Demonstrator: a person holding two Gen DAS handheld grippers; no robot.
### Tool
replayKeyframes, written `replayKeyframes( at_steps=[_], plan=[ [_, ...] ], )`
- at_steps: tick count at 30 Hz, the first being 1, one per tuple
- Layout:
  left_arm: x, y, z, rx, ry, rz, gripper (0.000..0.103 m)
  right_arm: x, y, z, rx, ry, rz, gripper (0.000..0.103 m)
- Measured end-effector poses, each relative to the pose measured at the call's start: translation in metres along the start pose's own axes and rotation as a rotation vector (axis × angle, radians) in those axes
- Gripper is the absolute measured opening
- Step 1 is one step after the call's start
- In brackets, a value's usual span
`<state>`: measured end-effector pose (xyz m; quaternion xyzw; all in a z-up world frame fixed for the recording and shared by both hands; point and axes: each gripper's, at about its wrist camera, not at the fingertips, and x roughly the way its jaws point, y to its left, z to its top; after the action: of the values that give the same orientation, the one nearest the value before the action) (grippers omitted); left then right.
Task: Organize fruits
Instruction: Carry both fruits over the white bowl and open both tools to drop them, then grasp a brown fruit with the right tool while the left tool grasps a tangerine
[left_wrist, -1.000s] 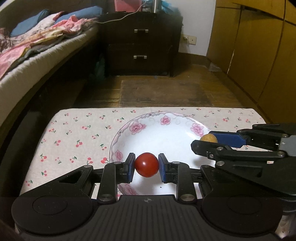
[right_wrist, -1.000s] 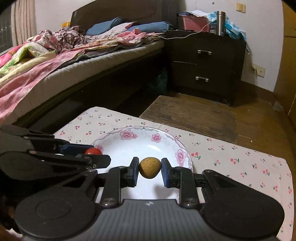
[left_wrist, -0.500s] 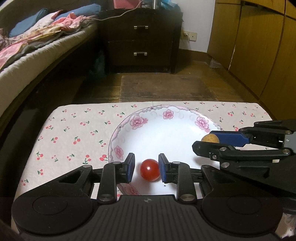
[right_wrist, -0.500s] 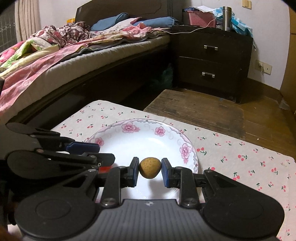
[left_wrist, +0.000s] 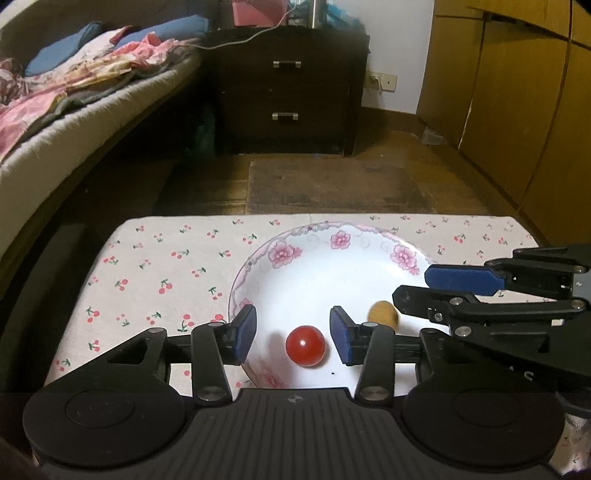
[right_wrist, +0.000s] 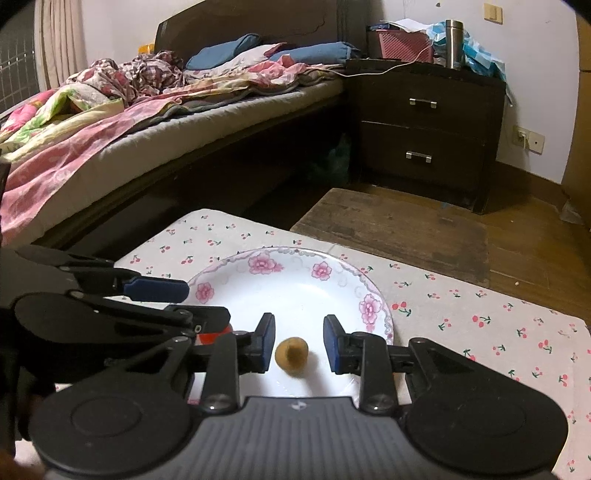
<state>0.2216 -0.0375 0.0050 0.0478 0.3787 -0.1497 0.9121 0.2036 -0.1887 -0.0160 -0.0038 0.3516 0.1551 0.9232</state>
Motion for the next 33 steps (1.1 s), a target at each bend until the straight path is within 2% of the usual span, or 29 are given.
replayKeyframes(
  at_steps=[6, 8, 16, 20, 33],
  plan=[
    [-0.023, -0.002, 0.001, 0.009, -0.036, 0.020, 0.064, -0.019, 0.005, 0.000, 0.002, -0.027, 0.006, 0.041],
    [-0.031, -0.003, -0.001, 0.010, -0.050, 0.026, 0.072, -0.026, 0.009, -0.001, -0.007, -0.031, 0.004, 0.041],
    [-0.066, -0.006, -0.013, 0.010, -0.087, 0.039, 0.084, -0.059, 0.014, -0.013, 0.005, -0.044, 0.014, 0.041],
    [-0.079, -0.004, -0.025, 0.014, -0.075, 0.050, 0.085, -0.074, 0.020, -0.023, 0.005, -0.042, 0.023, 0.041],
    [-0.102, 0.007, -0.079, -0.034, 0.035, 0.039, 0.085, -0.096, 0.036, -0.059, 0.010, 0.012, 0.054, 0.041]
  ],
)
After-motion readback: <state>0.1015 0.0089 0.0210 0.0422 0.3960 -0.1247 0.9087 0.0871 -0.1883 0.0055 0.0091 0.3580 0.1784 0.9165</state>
